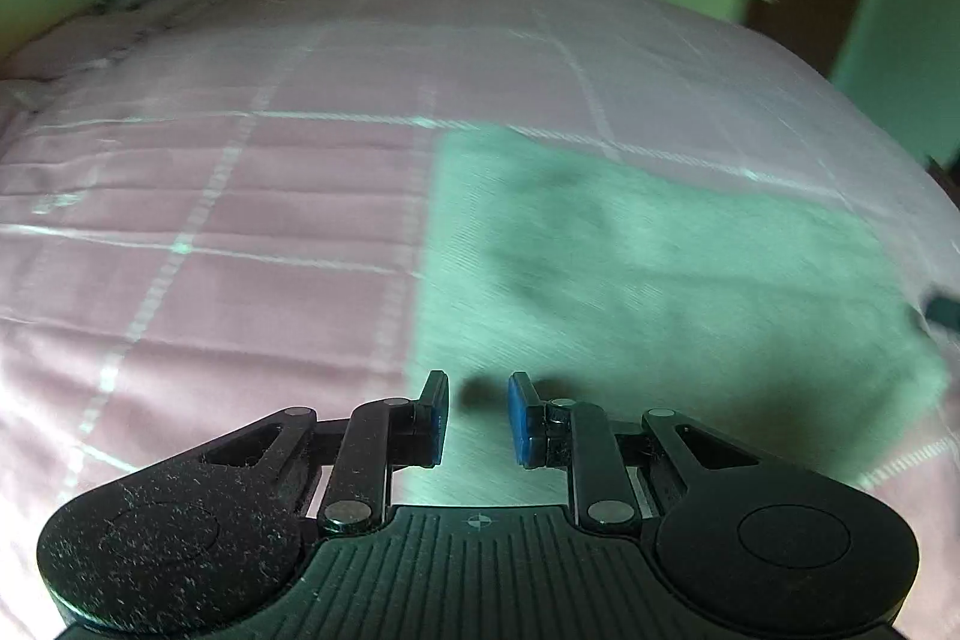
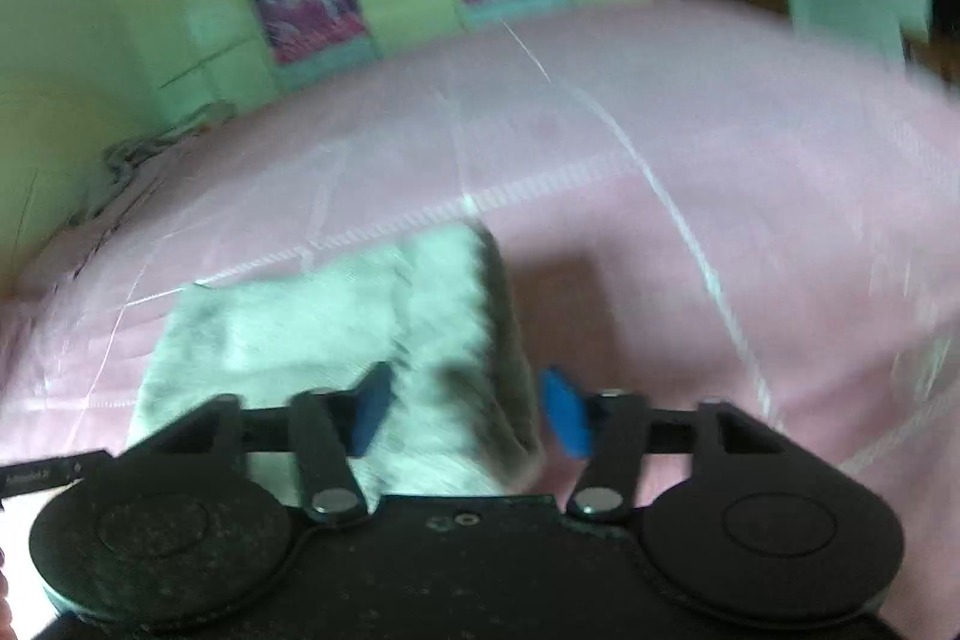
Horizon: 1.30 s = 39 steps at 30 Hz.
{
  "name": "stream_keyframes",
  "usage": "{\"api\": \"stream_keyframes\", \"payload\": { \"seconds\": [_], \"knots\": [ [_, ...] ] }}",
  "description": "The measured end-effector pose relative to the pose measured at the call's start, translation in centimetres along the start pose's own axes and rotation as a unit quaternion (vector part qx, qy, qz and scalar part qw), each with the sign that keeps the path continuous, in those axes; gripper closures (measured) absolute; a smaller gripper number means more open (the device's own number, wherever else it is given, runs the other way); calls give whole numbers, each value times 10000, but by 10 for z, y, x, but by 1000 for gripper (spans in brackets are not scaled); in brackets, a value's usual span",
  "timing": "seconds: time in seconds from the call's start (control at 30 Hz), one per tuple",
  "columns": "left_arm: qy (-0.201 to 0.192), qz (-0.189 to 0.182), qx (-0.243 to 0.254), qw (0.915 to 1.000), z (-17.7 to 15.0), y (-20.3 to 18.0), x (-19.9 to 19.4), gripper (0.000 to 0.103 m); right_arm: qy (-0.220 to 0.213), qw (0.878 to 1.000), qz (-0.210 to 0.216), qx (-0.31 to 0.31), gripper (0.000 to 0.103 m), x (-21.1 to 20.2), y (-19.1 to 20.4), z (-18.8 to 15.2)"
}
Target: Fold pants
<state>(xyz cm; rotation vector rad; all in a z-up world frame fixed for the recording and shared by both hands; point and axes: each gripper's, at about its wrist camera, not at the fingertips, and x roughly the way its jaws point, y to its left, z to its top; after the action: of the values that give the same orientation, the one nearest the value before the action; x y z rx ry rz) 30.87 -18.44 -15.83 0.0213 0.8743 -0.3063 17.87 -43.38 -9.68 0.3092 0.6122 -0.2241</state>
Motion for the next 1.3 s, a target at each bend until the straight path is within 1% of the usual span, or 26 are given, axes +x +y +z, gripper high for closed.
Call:
{"api": "stream_keyframes", "payload": {
  "seconds": [0.07,0.13,0.17,0.2,0.23,0.27,0.3,0.33,0.37,0.43,0.5,0.53,0.6,0.67,0.73,0.77,0.83,0.93,0.97,1.0,1.03,1.07,1.1,1.23,1.3],
  "knots": [
    [75,-65,104,9999,-8,-11,0,82,-201,9982,-14,-564,61,-10,26,3],
    [102,25,206,9997,-15,-20,4,78,-245,9943,-44,-1039,63,-12,48,-3],
    [86,36,223,9997,-18,-23,5,70,-181,9927,-84,-1189,64,-8,53,-6],
    [56,9,245,9997,-21,-25,5,59,-76,9918,-129,-1270,65,-4,55,-11],
    [36,-21,291,9996,-23,-29,4,53,52,9916,-192,-1278,65,1,55,-17],
    [43,-56,347,9994,-24,-33,3,43,207,9916,-288,-1246,66,7,52,-24],
    [53,-82,408,9991,-25,-36,3,36,354,9913,-371,-1212,65,15,47,-28],
    [54,-78,463,9989,-25,-40,3,32,495,9905,-434,-1208,65,19,45,-34],
    [28,-67,461,9989,-25,-41,3,28,526,9904,-465,-1194,65,22,42,-38],
    [9,-116,352,9993,-26,-40,4,19,470,9916,-438,-1127,65,18,41,-38],
    [15,-200,178,9996,-26,-38,6,4,439,9923,-397,-1088,64,12,44,-32],
    [22,-193,126,9997,-27,-39,6,0,393,9931,-354,-1043,64,9,44,-31],
    [82,-53,106,9999,-29,-41,7,0,299,9943,-317,-978,64,5,49,-26],
    [286,137,261,9992,-27,-44,12,0,226,9947,-268,-971,62,1,52,-26],
    [446,270,429,9977,-26,-46,14,0,320,9938,-328,-1013,62,6,53,-28],
    [458,259,424,9977,-26,-45,12,0,419,9929,-395,-1038,62,11,52,-30],
    [486,204,347,9980,-26,-40,11,0,396,9936,-382,-984,62,9,51,-31],
    [649,92,24,9978,-25,-30,13,0,399,9945,-304,-918,61,5,51,-30],
    [625,88,-83,9980,-25,-27,12,0,411,9945,-298,-914,60,3,51,-30],
    [620,173,-170,9978,-26,-26,11,0,435,9947,-281,-884,59,2,50,-30],
    [660,318,-182,9971,-26,-28,11,0,451,9951,-253,-841,57,1,50,-30],
    [690,457,-163,9964,-26,-29,10,0,461,9954,-239,-810,52,0,50,-31],
    [682,542,-171,9960,-27,-30,9,0,495,9954,-239,-785,50,-1,50,-32],
    [577,693,-385,9952,-28,-23,-5,0,639,9943,-326,-787,50,-2,51,-35],
    [380,821,-506,9946,-30,-19,-17,0,612,9948,-307,-750,50,-10,52,-35]
  ]
}}
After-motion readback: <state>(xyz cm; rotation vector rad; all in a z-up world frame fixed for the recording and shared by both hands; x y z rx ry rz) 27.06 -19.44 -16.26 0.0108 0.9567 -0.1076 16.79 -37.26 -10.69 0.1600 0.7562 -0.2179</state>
